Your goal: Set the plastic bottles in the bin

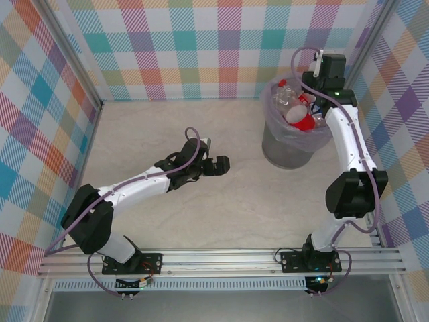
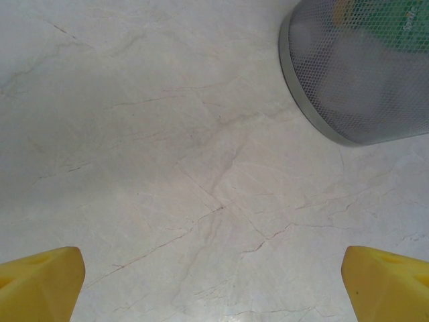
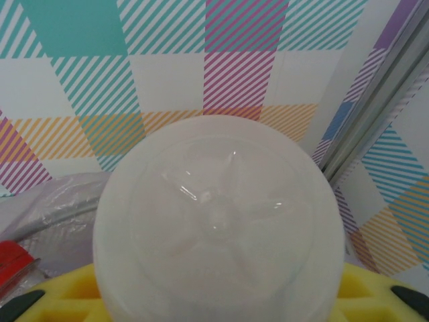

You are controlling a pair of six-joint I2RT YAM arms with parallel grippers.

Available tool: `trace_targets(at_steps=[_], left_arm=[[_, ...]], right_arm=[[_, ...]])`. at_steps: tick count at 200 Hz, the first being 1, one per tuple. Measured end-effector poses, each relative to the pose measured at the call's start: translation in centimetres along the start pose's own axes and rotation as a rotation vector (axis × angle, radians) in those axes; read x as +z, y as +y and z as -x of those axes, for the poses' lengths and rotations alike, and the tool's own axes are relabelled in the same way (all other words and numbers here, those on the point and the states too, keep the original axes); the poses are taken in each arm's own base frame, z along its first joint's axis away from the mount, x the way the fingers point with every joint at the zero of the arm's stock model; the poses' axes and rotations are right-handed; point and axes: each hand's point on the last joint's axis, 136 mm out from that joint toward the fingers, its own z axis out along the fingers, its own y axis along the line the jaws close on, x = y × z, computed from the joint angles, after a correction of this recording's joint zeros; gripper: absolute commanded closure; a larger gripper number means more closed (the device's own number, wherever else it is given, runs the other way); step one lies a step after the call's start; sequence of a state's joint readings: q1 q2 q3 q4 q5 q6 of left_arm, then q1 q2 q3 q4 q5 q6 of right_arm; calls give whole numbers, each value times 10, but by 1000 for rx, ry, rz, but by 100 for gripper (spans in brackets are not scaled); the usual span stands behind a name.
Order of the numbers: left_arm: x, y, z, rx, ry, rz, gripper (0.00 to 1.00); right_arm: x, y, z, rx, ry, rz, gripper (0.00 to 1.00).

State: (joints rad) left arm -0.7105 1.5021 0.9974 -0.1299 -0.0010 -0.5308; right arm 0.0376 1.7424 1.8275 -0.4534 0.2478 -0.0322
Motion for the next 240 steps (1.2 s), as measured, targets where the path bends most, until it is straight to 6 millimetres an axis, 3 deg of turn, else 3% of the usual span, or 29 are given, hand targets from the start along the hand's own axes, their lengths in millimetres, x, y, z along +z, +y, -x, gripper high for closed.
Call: trace_targets(at_steps=[89, 128, 183, 240], left_arm=[[0, 0, 0, 0, -1, 0, 2], [0, 3, 1, -1, -9, 17, 2], [-12, 27, 15, -36, -42, 91, 3], [-53, 69, 39, -108, -132, 175, 3]], right_arm=[[-5, 6, -11, 113, -14, 47, 51], [-11, 23, -11, 158, -3, 107, 50], [-28, 77, -11, 223, 12, 277, 51], [-58, 164, -13, 255, 47, 539, 50]])
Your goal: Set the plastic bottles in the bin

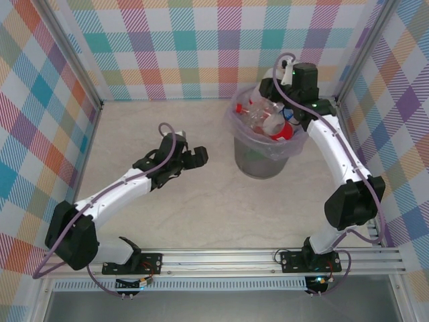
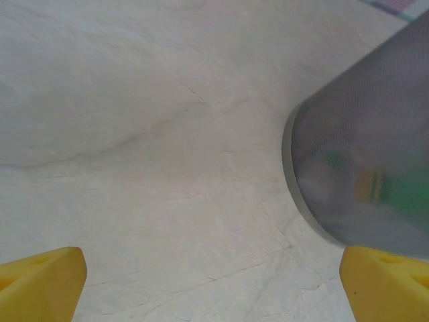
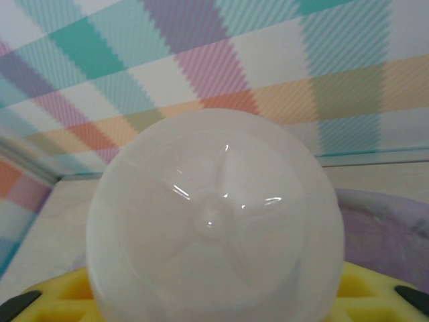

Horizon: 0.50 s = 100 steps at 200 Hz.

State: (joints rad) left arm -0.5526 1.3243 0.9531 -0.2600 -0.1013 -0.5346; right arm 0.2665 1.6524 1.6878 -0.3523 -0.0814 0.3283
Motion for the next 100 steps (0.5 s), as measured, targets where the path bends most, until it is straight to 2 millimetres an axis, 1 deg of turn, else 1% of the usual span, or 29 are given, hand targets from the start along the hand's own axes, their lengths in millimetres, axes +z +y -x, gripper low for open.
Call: trace_targets(at_steps=[29, 50, 59, 78, 100], left_arm=[[-15, 21, 11, -35, -28, 42, 3], [-24, 29, 18, -51, -46, 56, 3], [-26, 29, 19, -53, -49, 56, 4], [-28, 29, 19, -54, -51, 52, 3], [-26, 29, 15, -53, -39, 48, 3]], right_arm=[[6, 43, -15, -1, 44, 124, 49], [9, 63, -20, -6, 73, 181, 46], [11, 66, -21, -7, 84, 186, 41], [13, 67, -18, -10, 105, 174, 31], [8, 60, -16, -18, 140, 131, 21]])
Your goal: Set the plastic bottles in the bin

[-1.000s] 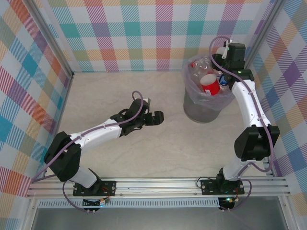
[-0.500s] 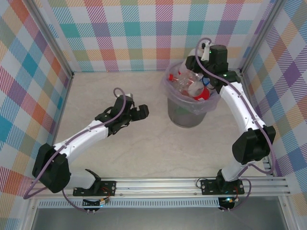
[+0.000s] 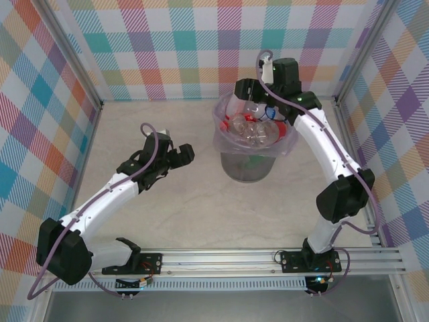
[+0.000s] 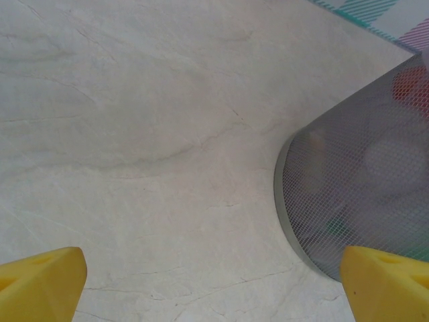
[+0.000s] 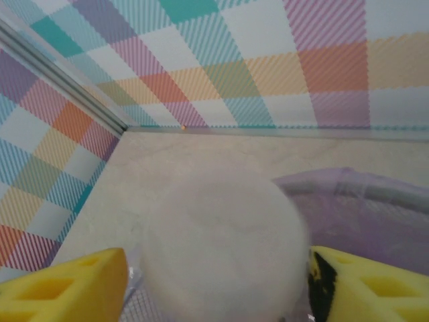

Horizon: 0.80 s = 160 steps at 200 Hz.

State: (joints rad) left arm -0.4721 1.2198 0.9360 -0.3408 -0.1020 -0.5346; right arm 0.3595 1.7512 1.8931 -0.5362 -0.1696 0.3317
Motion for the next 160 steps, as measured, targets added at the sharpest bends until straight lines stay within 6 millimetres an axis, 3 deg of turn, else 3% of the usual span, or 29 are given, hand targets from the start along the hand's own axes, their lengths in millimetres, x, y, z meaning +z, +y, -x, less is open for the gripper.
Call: trace_targets(at_steps=[25, 48, 70, 94, 119, 135, 160], left_arm=[[1, -1, -3, 0, 10, -6, 4], [4, 0, -5, 1, 20, -4, 4], [7, -1, -8, 2, 34, -8, 4], [9, -4, -12, -7, 56, -23, 4], [10, -14, -11, -33, 65, -75, 3], [6, -25, -4, -48, 58, -114, 3], [-8, -50, 22, -58, 10, -192, 3]], right_arm=[[-15, -8, 1, -10, 52, -50, 15], [-39, -14, 14, -43, 52, -100, 14], [-67, -13, 30, -92, 26, -143, 14], [-109, 1, 35, -152, 6, -152, 15], [-160, 27, 25, -226, -12, -131, 15], [-191, 50, 6, -287, -7, -89, 13], [-217, 74, -28, -366, 35, -18, 10]])
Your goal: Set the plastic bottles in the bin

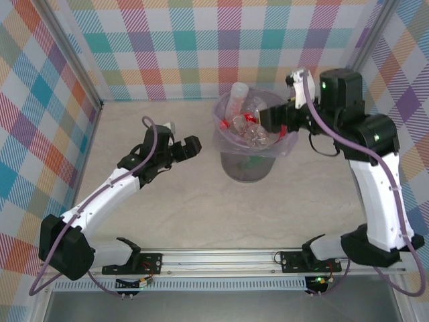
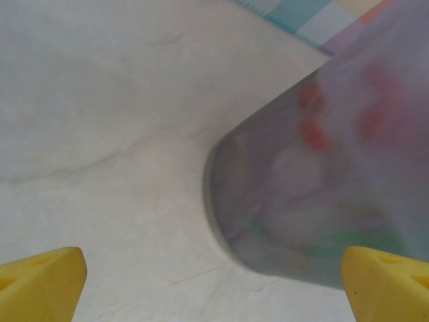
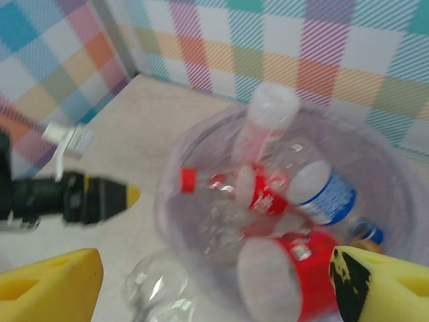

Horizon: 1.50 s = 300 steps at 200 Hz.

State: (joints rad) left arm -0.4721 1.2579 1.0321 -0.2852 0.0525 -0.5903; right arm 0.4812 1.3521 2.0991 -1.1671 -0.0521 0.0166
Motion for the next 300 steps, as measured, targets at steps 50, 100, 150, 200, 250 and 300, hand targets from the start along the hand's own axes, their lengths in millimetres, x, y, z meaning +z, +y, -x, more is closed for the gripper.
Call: trace_targets(at_steps=[50, 100, 150, 200, 250, 300], left_arm=[[-20, -49, 43, 28, -101, -105, 0], [-11, -74, 45, 76, -95, -136, 0], [-6, -70, 45, 75, -95, -118, 0], [-1, -61, 38, 74, -84, -92, 0], [3, -53, 32, 71, -71, -76, 0], [-2, -44, 40, 59, -91, -56, 0]], right_arm=[[28, -5, -47, -53, 157, -32, 9], [65, -28, -56, -43, 220, -81, 17], [59, -73, -40, 84, 143, -123, 22], [85, -61, -48, 152, 133, 13, 24], [118, -62, -92, 228, 265, 54, 24], [132, -60, -89, 255, 286, 74, 17]])
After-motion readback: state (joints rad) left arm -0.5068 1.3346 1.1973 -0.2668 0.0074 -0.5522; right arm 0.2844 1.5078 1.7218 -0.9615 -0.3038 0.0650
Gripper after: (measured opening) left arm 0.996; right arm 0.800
